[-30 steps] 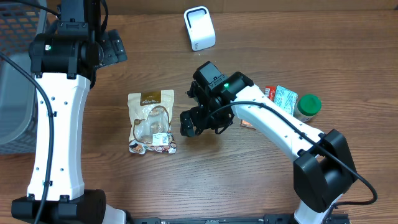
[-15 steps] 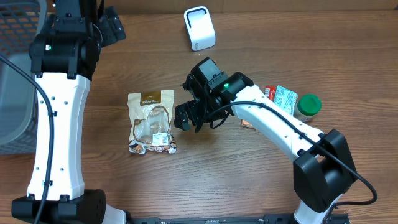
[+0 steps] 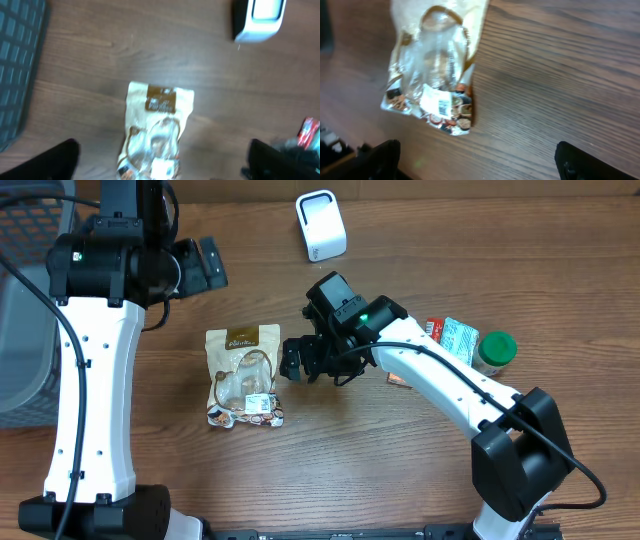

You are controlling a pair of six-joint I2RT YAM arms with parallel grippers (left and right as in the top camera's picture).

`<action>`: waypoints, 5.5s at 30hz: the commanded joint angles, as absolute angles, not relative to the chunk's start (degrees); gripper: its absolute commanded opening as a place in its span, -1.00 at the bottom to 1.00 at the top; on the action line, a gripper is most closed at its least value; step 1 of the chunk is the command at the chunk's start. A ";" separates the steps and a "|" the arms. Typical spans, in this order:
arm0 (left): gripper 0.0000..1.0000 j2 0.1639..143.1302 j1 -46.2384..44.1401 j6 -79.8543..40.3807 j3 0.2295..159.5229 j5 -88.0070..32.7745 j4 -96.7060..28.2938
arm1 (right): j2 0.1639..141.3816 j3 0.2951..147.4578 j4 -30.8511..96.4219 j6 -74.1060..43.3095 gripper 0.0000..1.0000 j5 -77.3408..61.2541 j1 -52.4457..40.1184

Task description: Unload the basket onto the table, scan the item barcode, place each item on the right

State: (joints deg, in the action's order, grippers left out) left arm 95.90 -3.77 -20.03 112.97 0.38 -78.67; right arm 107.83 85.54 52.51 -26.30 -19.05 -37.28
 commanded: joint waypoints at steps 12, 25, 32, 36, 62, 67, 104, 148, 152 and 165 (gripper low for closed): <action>-0.91 96.73 -4.14 -16.75 91.02 2.22 -78.22 | 107.59 77.78 44.99 -30.72 1.00 -15.40 -37.71; -0.92 96.75 -4.14 -24.56 68.12 9.34 -63.46 | 107.61 76.29 43.75 -32.21 1.00 -11.35 -37.71; -0.85 96.75 -4.16 -25.34 59.90 2.59 -55.92 | 107.61 76.16 43.75 -32.21 1.00 -10.22 -37.71; -0.83 96.75 -4.56 -25.30 57.52 -3.81 -54.02 | 107.61 76.16 43.72 -32.21 1.00 -10.22 -37.71; -0.73 96.75 -8.62 -25.30 62.67 3.97 -46.50 | 107.61 76.14 43.09 -32.21 1.00 -10.26 -37.71; -0.85 97.43 -8.69 -25.32 61.76 7.94 -40.14 | 107.61 76.14 42.85 -32.18 1.00 -10.24 -37.71; -0.69 108.92 -8.75 1.10 67.64 -34.15 -27.11 | 107.57 76.20 46.59 -30.04 1.00 -9.47 -31.09; 0.06 98.98 -11.84 -23.40 59.07 -10.15 -51.51 | 113.01 76.12 41.32 -22.55 1.00 -13.23 -34.76; 0.06 98.98 -11.84 -23.38 59.07 -10.11 -49.84 | 113.12 76.12 44.07 -23.20 1.00 -14.28 -35.64; 0.11 98.63 -10.66 -21.02 63.00 -8.56 -51.86 | 108.57 81.34 49.58 -22.02 1.00 -14.66 -33.28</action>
